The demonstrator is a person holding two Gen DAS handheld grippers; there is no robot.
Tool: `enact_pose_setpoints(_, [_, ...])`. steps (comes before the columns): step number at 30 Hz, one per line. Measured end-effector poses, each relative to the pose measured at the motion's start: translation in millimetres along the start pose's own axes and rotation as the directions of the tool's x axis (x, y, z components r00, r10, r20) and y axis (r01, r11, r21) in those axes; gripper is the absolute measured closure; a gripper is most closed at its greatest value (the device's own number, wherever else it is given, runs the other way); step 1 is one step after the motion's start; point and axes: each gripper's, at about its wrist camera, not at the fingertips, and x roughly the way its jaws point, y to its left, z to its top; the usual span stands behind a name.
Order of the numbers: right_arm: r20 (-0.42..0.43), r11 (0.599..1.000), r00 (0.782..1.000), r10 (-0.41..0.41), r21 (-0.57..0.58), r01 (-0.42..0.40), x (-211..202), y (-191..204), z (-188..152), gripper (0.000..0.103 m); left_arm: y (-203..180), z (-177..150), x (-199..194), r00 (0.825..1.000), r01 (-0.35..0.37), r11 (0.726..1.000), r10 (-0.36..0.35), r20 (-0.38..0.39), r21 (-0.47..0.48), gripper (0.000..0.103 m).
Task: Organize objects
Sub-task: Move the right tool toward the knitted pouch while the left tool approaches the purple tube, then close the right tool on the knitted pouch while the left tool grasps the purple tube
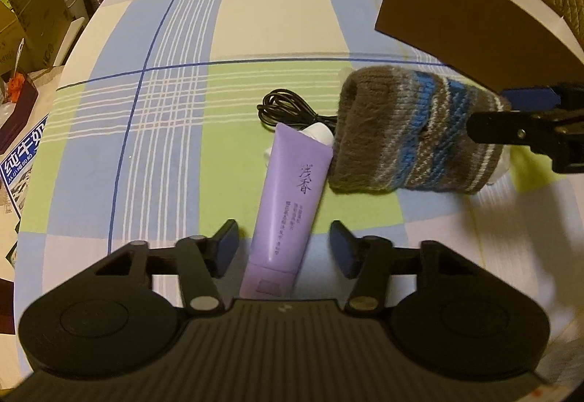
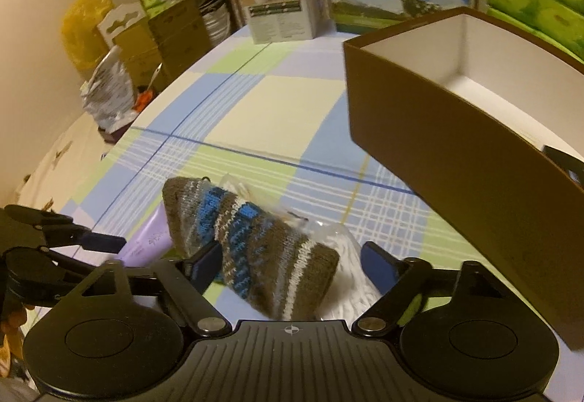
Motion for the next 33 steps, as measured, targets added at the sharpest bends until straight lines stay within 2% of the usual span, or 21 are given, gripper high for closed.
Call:
enact_pose_setpoints(2, [-0.01,1.0,1.0,0.017,-0.015,-0.017,4,2,2,0.039,-1,-1,2,1.0,-0.004,1.0,0.004,-0.004,0.01,0.065])
enact_pose_setpoints(3, [-0.018,0.999,1.0,0.023,-0.021,-0.024,6,3,2,0.047,-1,-1,3,1.0,-0.005,1.0,0.005,-0.007,0.013,0.068])
enact_pose_setpoints(4, [-0.028,0.999,0.999,0.025,-0.03,-0.026,7,4,1,0.058,-1,-2,4,1.0,-0.008,1.0,0.008,-0.01,0.015,0.073])
enact_pose_setpoints(5, [-0.039,0.999,0.999,0.027,-0.036,-0.028,8,5,1,0.065,-1,-3,4,1.0,-0.009,1.0,0.009,-0.009,0.014,0.073])
enact_pose_setpoints(7, [-0.076,0.998,0.995,0.066,-0.021,-0.067,7,4,-1,0.088,1,-5,3,1.0,-0.008,1.0,0.008,-0.01,0.004,0.074])
enact_pose_setpoints(15, [-0.169,0.977,0.963,0.209,0.067,-0.2,-7,11,-24,0.09,9,-19,-5,0.999,0.02,0.997,-0.024,-0.048,-0.08,0.078])
enact_pose_setpoints(18, [-0.182,0.971,0.955,0.234,0.086,-0.222,-12,17,-33,0.09,13,-27,-11,0.997,0.033,0.994,-0.04,-0.065,-0.105,0.078])
enact_pose_setpoints(21, [-0.173,0.976,0.962,0.213,0.085,-0.2,-17,20,-34,0.087,15,-34,-15,0.997,0.027,0.993,-0.035,-0.074,-0.116,0.078])
enact_pose_setpoints(23, [-0.161,0.982,0.969,0.189,0.059,-0.182,-19,23,-31,0.069,17,-34,-16,0.997,0.026,0.992,-0.034,-0.07,-0.12,0.077])
enact_pose_setpoints(24, [-0.15,0.986,0.974,0.168,0.039,-0.164,-20,26,-30,0.043,17,-34,-16,0.997,0.022,0.992,-0.03,-0.067,-0.123,0.077])
enact_pose_setpoints(25, [-0.138,0.989,0.979,0.15,0.018,-0.149,-20,29,-29,0.03,17,-33,-15,0.998,0.019,0.992,-0.027,-0.065,-0.126,0.076])
enact_pose_setpoints(27, [-0.116,0.991,0.985,0.126,-0.04,-0.131,-18,37,-27,0.03,17,-31,-15,0.998,0.015,0.992,-0.023,-0.06,-0.126,0.076])
enact_pose_setpoints(33, [-0.15,0.984,0.984,0.097,-0.132,-0.117,7,56,-22,0.03,13,-27,-12,0.999,0.002,0.995,-0.007,-0.049,-0.105,0.076])
